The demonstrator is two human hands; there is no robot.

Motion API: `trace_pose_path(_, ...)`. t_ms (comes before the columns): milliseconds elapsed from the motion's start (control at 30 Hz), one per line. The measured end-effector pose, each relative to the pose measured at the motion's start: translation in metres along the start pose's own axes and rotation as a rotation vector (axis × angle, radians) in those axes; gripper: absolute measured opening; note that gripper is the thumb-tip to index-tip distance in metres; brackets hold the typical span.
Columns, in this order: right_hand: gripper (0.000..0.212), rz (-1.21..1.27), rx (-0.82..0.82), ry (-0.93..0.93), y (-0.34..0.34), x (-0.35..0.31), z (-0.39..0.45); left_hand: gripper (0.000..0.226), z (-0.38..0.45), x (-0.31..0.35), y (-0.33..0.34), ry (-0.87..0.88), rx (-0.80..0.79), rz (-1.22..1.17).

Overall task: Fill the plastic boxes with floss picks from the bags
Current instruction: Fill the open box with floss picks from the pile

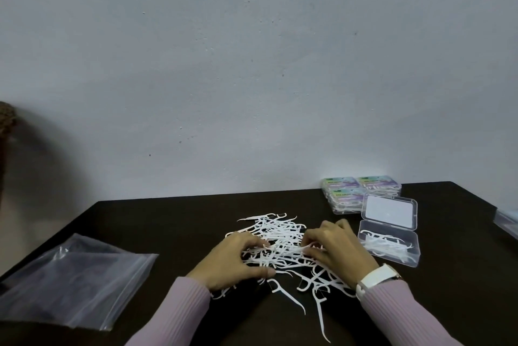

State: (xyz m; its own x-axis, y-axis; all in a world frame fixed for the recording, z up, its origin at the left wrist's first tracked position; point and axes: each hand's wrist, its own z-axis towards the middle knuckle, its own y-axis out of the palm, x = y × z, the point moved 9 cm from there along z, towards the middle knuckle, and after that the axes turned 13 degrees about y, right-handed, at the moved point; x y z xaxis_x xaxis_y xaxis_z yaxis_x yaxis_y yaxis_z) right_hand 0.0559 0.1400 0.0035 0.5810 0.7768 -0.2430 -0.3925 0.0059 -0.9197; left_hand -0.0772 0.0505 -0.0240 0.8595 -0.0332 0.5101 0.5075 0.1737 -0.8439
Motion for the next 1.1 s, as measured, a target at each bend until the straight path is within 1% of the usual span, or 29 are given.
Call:
trace_pose_path(100,0.021,-0.007,0.025,-0.008,-0.005,0.000,-0.001,0.051,0.001,0.003,0.001,0.031,0.026,0.092)
trace_pose_path(267,0.018,0.179,-0.005,-0.011,-0.006,0.001,-0.001,0.033,0.002,0.014,-0.007,0.063,0.148,0.188)
trace_pose_path(433,0.013,0.286,-0.013,0.020,-0.007,0.008,0.001,0.024,0.002,0.020,-0.010,0.061,0.214,0.206)
trace_pose_path(600,0.006,0.469,0.010,0.139,-0.017,0.025,-0.001,0.022,0.000,0.018,-0.015,0.020,0.326,0.063)
trace_pose_path(667,0.013,0.517,0.012,0.171,-0.020,0.030,-0.002,0.021,-0.001,0.017,-0.017,-0.004,0.360,0.002)
trace_pose_path(733,0.017,0.550,0.024,0.195,-0.024,0.033,-0.003,0.021,-0.002,0.016,-0.020,-0.018,0.394,-0.063)
trace_pose_path(900,0.017,0.581,0.041,0.247,-0.029,0.038,-0.005,0.024,-0.005,0.015,-0.026,-0.035,0.470,-0.234)
trace_pose_path(1100,0.016,0.643,0.082,0.303,-0.034,0.047,-0.006,0.023,-0.006,0.017,-0.031,-0.023,0.538,-0.348)
